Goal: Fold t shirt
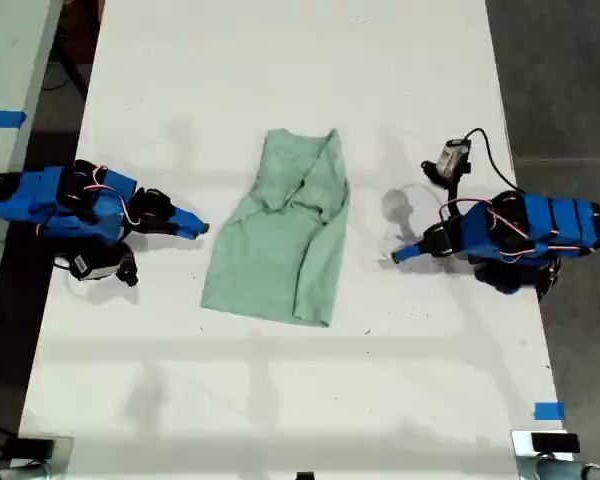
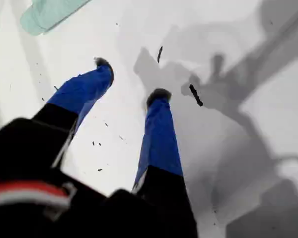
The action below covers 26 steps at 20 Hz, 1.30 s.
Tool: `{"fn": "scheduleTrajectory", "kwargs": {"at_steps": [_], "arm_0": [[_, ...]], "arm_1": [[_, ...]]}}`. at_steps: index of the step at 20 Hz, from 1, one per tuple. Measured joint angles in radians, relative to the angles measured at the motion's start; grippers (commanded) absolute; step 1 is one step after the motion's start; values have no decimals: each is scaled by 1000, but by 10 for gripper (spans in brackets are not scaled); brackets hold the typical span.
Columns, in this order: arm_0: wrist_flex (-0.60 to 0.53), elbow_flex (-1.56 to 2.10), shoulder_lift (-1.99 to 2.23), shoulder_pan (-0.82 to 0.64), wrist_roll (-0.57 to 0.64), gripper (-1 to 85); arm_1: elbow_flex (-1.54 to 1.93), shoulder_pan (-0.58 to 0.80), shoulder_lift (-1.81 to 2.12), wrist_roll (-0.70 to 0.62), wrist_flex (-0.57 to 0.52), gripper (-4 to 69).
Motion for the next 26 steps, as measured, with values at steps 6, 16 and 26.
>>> {"fn": "scheduleTrajectory", "kwargs": {"at_steps": [6,16,26], "arm_0": [[0,0,5,0,-3,-1],[44,-439,-577,167,-209,-1],[-195,-819,-1457,81,127,189]], "arm_1": [[0,23,0,-18,0,161],[0,32,0,-18,0,164],[0,34,0,-23,0,164]]}}
